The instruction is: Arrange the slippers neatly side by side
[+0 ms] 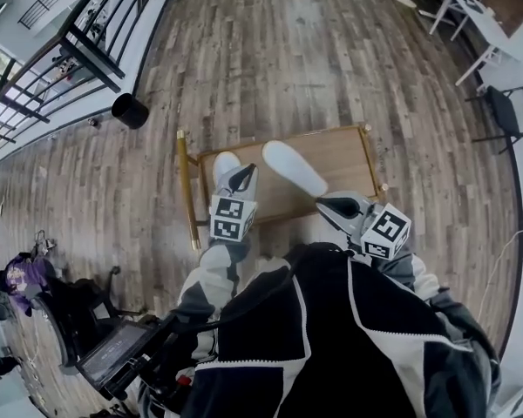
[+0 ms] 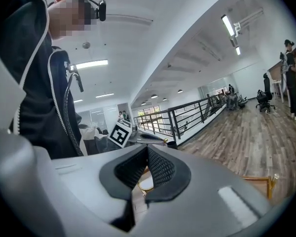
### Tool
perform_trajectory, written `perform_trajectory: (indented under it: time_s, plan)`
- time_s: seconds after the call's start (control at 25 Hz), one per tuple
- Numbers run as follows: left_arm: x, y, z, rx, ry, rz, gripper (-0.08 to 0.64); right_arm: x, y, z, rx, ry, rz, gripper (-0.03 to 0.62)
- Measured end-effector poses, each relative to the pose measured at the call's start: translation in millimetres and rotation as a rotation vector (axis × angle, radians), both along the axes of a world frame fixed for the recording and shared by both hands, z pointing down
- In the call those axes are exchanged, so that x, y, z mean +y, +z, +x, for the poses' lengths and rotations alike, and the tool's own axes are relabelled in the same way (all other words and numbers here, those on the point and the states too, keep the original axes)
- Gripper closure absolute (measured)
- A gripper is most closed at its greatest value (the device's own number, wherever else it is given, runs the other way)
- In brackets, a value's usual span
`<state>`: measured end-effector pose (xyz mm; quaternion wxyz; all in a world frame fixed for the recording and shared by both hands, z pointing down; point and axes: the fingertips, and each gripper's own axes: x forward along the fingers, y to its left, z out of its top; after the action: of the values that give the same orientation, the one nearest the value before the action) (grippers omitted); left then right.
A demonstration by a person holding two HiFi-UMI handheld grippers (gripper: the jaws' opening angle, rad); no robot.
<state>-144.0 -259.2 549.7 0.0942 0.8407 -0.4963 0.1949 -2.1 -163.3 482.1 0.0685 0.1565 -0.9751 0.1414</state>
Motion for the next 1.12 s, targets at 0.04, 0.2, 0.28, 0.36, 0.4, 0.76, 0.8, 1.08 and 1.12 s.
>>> perform_trajectory:
  time_s: [0.04,0.2,0.28,0.36,0.4,0.76,0.8,1.08,1.12]
  plan:
    - [4,-16,8,0.027,0.017,0.038,0.541,-3,-1,-3,-0.005,-0.007,0.007,0.586]
    - [21,-66,34,0.145,0.068,0.137,0.545,-14,-3,-12,-0.015,-0.032,0.027,0.586]
    - [32,-82,39,0.169,0.075,0.168,0.543,-14,-7,-16,-0.016,-0.043,0.035,0.586]
    - [43,-93,40,0.169,0.079,0.192,0.542,-13,-13,-22,-0.019,-0.053,0.051,0.586]
    - [48,-97,40,0.176,0.083,0.199,0.541,-13,-16,-25,-0.02,-0.056,0.062,0.586]
    - [77,-111,38,0.258,0.096,0.228,0.541,-14,-31,-36,-0.064,-0.043,0.094,0.586]
    - [76,-112,37,0.254,0.094,0.231,0.541,-15,-31,-37,-0.067,-0.047,0.092,0.586]
    - [76,-113,33,0.257,0.09,0.225,0.541,-18,-26,-42,-0.047,-0.053,0.09,0.586]
    - [77,-113,32,0.255,0.09,0.224,0.541,-20,-21,-42,-0.031,-0.05,0.09,0.586]
